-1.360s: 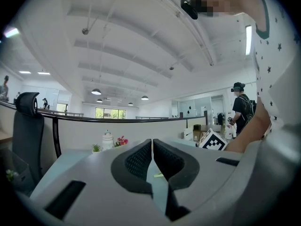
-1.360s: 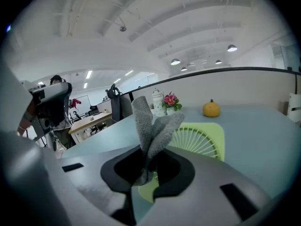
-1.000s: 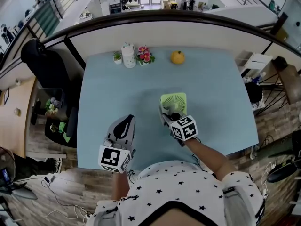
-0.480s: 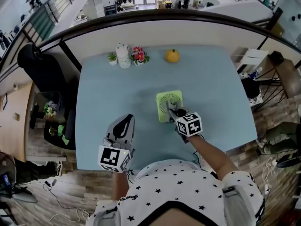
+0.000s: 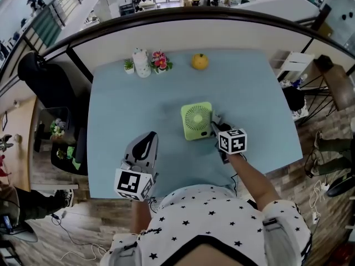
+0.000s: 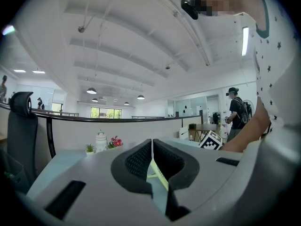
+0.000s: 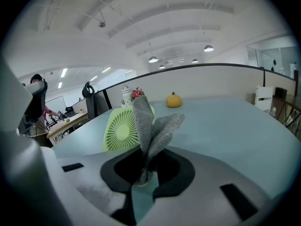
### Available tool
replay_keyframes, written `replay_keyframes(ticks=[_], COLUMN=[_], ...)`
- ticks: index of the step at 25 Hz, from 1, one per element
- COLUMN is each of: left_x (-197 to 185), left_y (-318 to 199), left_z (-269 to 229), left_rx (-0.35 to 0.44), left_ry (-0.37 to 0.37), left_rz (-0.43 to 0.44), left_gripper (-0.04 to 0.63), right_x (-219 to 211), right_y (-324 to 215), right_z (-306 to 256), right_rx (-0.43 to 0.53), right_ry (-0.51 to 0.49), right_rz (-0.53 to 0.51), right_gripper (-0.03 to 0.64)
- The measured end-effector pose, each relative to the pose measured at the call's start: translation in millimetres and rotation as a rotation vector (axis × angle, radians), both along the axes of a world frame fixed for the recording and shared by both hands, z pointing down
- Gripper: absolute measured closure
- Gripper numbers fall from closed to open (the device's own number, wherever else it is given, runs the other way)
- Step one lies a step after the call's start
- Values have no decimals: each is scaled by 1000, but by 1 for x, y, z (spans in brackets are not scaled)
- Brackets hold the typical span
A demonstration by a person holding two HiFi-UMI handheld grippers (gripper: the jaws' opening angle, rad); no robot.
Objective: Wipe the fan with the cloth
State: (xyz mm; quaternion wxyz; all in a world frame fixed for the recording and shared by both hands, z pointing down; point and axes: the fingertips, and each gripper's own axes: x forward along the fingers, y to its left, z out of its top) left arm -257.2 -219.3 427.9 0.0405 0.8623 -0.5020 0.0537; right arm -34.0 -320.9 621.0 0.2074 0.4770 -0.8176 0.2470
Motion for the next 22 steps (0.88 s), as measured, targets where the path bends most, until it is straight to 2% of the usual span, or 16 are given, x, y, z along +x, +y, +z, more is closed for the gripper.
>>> replay_keyframes(ticks=[9,15,22], left_x=[-1,-4,-9], left_y=[0,0,1], left_z=[0,-2,-2], left_rx=[2,3,1], left_ry=[2,1,-1], left_rz=[0,-9,-21], left_gripper=[561,561,561], right_x=[-8,-56,-104], right_y=[1,11,37], right_z=[-11,-29,-11], right_rx=[23,49,-15], right_ry=[-32,-85,-91], right_rz=[4,-112,-252], right_gripper=[565,564,563])
